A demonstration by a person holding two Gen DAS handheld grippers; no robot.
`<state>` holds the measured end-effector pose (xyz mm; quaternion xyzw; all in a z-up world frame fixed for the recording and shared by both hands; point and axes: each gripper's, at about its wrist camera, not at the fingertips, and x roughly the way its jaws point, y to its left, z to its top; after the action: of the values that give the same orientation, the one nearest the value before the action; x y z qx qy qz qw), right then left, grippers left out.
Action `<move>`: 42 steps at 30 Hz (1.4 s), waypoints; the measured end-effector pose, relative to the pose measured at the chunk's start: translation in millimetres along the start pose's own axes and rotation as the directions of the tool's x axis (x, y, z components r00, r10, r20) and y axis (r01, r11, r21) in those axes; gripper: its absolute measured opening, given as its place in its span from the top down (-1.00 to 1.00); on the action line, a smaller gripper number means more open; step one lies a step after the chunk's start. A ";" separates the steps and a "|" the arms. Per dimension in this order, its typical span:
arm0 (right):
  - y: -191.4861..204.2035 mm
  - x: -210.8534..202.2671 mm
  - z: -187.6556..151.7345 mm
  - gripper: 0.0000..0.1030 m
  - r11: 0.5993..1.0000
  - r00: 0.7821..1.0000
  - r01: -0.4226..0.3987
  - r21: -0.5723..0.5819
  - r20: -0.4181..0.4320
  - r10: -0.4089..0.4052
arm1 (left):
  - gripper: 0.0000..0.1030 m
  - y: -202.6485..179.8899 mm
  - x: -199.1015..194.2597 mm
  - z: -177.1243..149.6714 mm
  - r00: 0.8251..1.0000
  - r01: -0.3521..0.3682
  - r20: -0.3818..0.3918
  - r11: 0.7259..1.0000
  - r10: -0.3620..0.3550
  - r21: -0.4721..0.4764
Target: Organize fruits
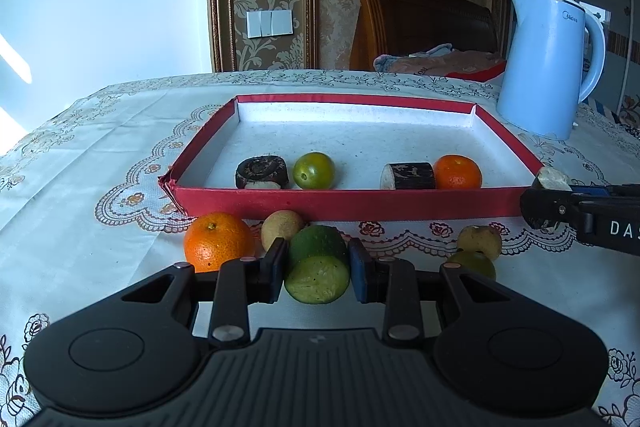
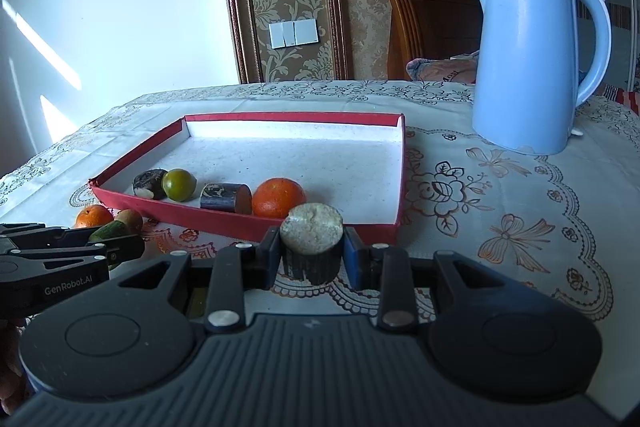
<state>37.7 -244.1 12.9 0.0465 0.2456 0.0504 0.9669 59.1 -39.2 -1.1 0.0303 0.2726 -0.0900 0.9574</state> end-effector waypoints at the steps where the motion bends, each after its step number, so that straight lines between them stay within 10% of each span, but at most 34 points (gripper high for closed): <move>1: 0.0 0.5 -0.3 0.41 1.000 1.000 -0.002 0.001 -0.002 0.002 | 0.37 0.4 -0.4 0.1 1.000 0.000 0.003 1.000 0.000 -0.003; 24: 6.9 -7.5 30.6 0.41 1.000 0.998 0.011 -0.024 0.061 -0.009 | 0.38 -5.1 -0.9 53.7 0.995 -0.023 0.092 0.999 0.025 -0.025; 42: -10.7 48.4 33.9 0.41 0.998 0.997 0.067 -0.010 -0.045 -0.068 | 0.38 -7.5 61.9 66.2 1.000 -0.008 -0.001 0.999 0.008 -0.043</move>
<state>97.2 -251.1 18.6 0.0329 0.2686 0.0197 0.9625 143.5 -63.3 22.5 0.0110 0.2747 -0.0805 0.9581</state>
